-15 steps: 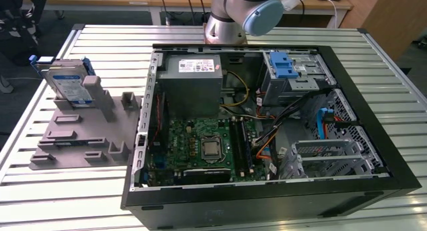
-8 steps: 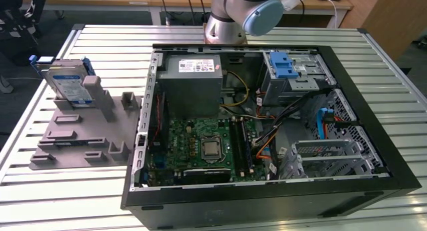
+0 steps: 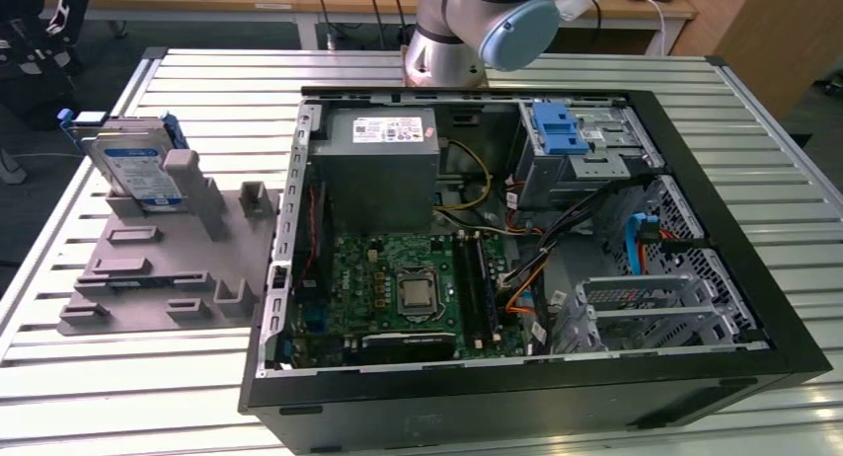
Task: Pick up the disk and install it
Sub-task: 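Pick up the disk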
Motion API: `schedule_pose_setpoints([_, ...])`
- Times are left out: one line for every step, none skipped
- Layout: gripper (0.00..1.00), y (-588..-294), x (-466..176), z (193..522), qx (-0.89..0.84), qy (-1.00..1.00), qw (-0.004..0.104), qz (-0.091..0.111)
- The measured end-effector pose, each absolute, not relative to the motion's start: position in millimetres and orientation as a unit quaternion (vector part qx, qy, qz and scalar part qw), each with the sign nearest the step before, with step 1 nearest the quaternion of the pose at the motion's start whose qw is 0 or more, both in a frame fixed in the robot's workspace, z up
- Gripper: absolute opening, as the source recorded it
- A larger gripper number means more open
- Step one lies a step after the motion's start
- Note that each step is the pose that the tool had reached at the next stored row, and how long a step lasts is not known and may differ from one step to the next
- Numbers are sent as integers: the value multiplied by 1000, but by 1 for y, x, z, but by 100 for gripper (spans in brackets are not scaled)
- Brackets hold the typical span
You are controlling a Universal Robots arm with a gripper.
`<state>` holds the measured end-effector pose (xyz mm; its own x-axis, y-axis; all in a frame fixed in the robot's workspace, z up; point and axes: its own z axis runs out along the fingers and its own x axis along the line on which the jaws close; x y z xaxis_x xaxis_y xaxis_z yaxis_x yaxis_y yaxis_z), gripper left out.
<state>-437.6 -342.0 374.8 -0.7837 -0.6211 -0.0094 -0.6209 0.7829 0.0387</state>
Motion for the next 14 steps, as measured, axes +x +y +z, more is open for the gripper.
schedule_pose_setpoints([11,-342,-438,375,334,-942,2,-20])
schedule_pose_setpoints([11,-342,-438,375,340,-940,2,-20])
schedule_pose_setpoints([11,-342,-438,375,346,-938,2,-20])
schedule_pose_setpoints([11,-342,-438,375,351,-936,2,-20])
schedule_pose_setpoints([11,-342,-438,375,356,-934,2,-20])
schedule_pose_setpoints([11,-342,-438,375,361,-932,3,-20])
schedule_pose_setpoints([11,-342,-438,375,366,-930,3,-20])
schedule_pose_setpoints([11,-342,-438,375,371,-928,3,-20])
schedule_pose_setpoints([11,-342,-438,375,376,-926,3,-20])
schedule_pose_setpoints([11,-342,-438,375,381,-924,3,-20])
schedule_pose_setpoints([11,-342,-438,375,386,-922,3,-20])
schedule_pose_setpoints([11,-342,-438,375,390,-920,3,-20])
schedule_pose_setpoints([11,-342,-438,375,395,-918,3,-20])
schedule_pose_setpoints([11,-342,-438,375,399,-917,3,-20])
